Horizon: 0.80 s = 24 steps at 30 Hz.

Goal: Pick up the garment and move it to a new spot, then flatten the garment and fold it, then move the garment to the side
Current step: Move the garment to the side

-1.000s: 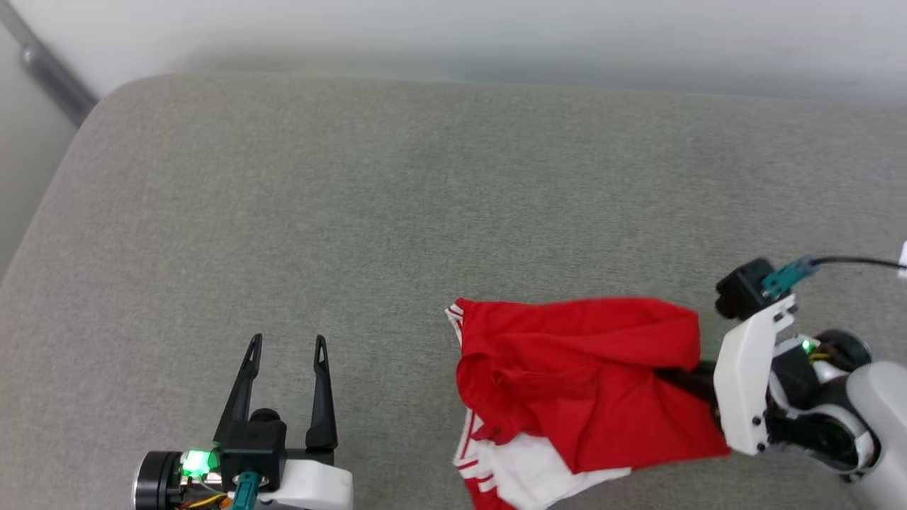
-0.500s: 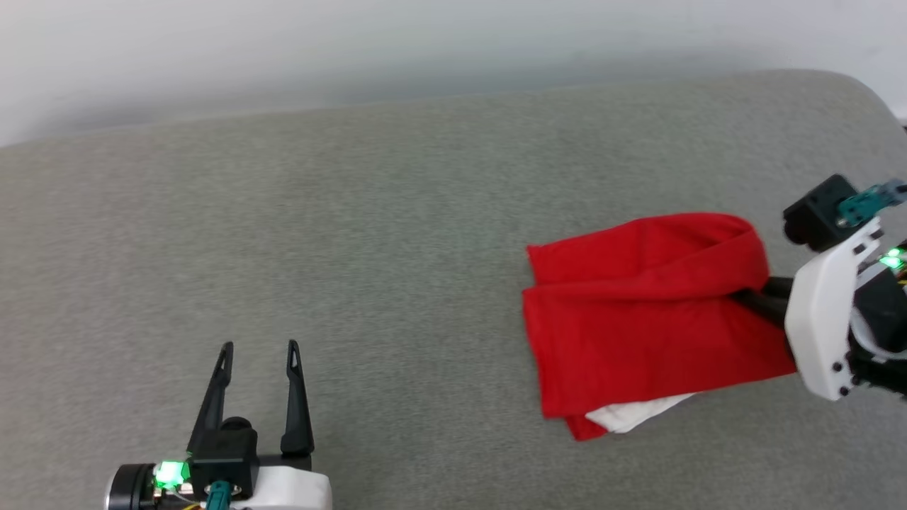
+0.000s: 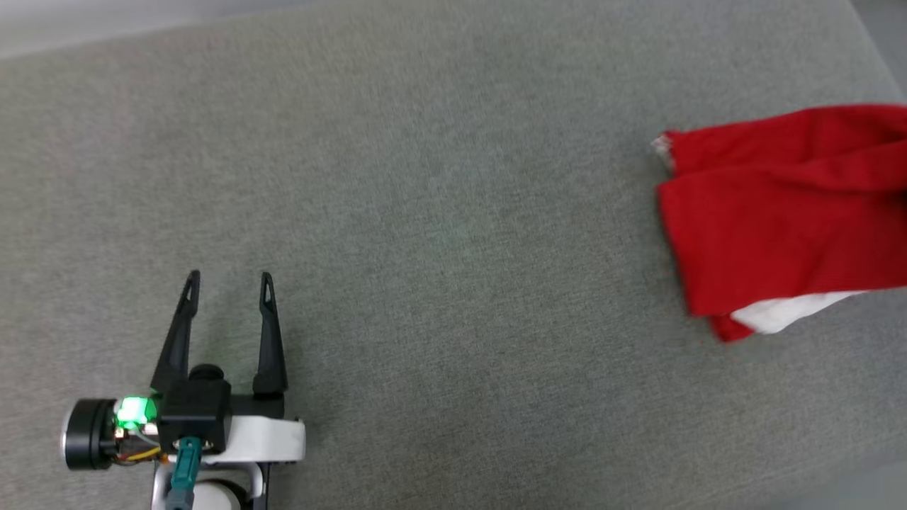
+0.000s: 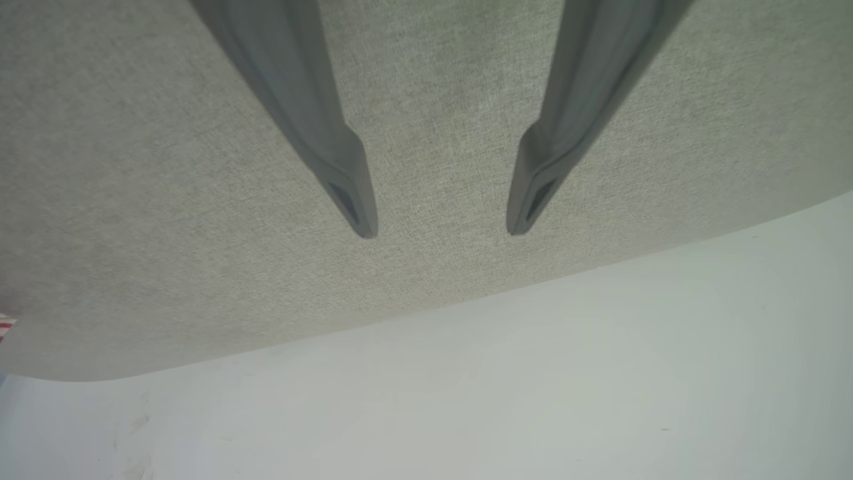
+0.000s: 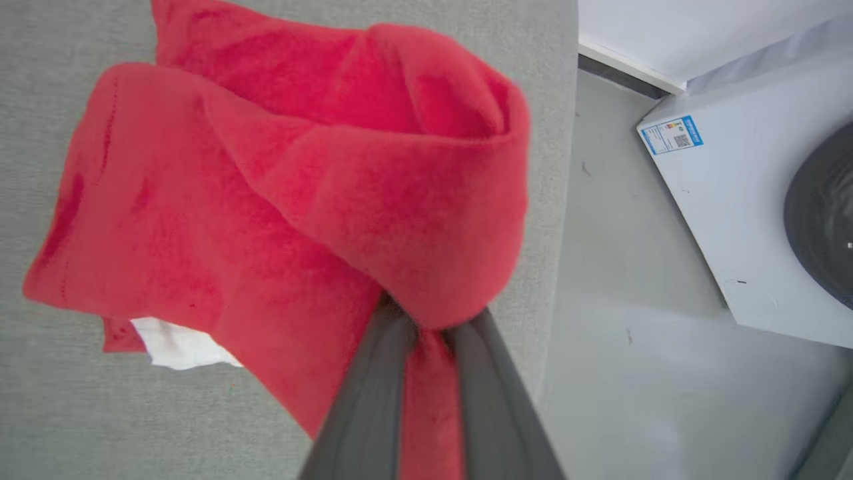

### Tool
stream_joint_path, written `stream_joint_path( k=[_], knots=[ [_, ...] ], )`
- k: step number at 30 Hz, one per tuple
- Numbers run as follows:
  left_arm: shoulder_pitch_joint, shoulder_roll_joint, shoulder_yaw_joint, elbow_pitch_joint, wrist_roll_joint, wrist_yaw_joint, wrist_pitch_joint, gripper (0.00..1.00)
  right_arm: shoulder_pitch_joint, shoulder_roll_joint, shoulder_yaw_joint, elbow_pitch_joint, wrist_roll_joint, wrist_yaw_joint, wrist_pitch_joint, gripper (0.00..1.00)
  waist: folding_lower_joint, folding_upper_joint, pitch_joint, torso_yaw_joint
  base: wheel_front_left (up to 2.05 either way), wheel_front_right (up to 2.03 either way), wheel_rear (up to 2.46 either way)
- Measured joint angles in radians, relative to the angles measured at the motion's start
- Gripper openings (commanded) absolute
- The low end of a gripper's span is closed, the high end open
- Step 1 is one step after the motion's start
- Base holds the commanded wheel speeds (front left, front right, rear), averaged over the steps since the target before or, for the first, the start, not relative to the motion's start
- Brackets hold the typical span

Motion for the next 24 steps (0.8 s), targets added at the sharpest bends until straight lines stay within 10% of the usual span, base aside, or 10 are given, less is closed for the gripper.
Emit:
stream_joint_path(
  k=[22,24],
  knots=[
    [-0.115,0.047,-0.018,-0.066,0.001,0.016,-0.001,1.0,-0.213,0.138,-0.254,0.527,-0.303,0.0,-0.173,0.0,0.0,0.0,0.236,0.003,0.0,0.0,0.0],
    [-0.114,0.041,-0.021,-0.057,-0.006,0.02,-0.001,1.0,-0.213,0.153,-0.262,0.555,-0.32,0.0,-0.187,1.0,0.0001,0.0,0.219,0.004,0.0,0.0,0.0]
  ],
)
